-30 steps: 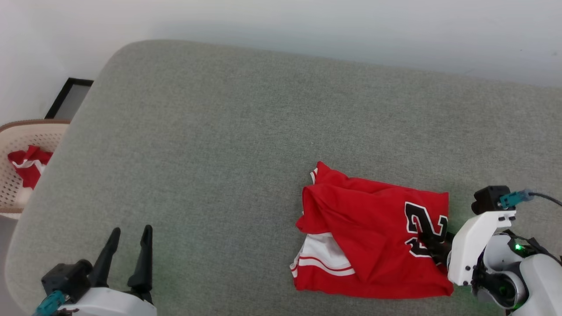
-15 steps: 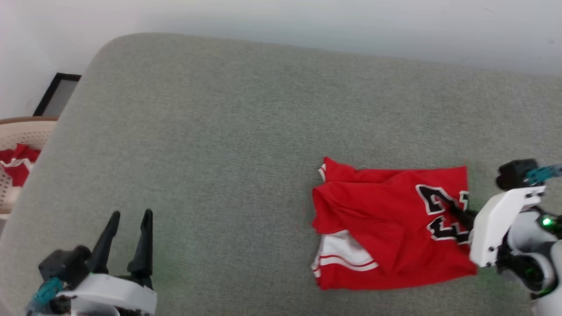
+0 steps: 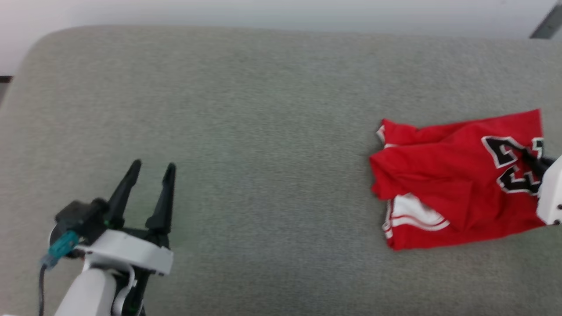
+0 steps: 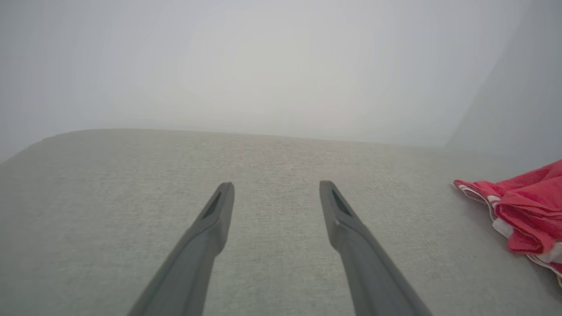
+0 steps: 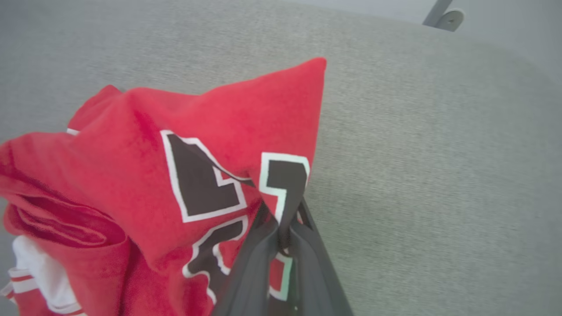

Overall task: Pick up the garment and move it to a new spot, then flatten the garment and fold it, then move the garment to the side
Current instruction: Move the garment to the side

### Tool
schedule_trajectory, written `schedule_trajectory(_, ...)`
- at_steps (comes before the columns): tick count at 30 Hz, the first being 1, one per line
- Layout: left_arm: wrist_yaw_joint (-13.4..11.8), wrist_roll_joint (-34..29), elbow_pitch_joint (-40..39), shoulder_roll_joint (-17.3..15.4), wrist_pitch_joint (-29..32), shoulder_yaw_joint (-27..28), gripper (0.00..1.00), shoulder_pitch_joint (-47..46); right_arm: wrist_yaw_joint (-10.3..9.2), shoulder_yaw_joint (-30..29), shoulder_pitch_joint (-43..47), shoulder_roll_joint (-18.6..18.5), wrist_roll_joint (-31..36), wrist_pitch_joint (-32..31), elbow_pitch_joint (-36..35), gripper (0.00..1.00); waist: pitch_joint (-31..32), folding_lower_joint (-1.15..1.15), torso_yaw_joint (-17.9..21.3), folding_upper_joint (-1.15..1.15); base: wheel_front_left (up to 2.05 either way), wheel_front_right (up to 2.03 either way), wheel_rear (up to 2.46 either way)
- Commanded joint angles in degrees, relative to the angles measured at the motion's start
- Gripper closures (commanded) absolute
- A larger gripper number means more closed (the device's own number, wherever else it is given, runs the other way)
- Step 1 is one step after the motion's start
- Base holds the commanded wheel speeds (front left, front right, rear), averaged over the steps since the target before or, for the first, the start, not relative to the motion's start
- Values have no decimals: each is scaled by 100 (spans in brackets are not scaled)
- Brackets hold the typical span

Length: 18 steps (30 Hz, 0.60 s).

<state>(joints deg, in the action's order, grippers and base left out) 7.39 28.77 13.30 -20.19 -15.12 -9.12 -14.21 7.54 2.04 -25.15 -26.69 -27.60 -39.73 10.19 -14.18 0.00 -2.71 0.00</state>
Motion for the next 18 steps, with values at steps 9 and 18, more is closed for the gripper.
schedule_trajectory(9,18,80,18,-323,2,-712,0,-888,-12,-23,-663,-550,287,575,358,100,-642,0,957,0,0,0,0)
schedule_trajectory(18,18,158,33,-599,2,-1188,0,-1533,-12,367,-1343,-1221,705,1645,1162,100,-1153,0,1448,0,0,0,0)
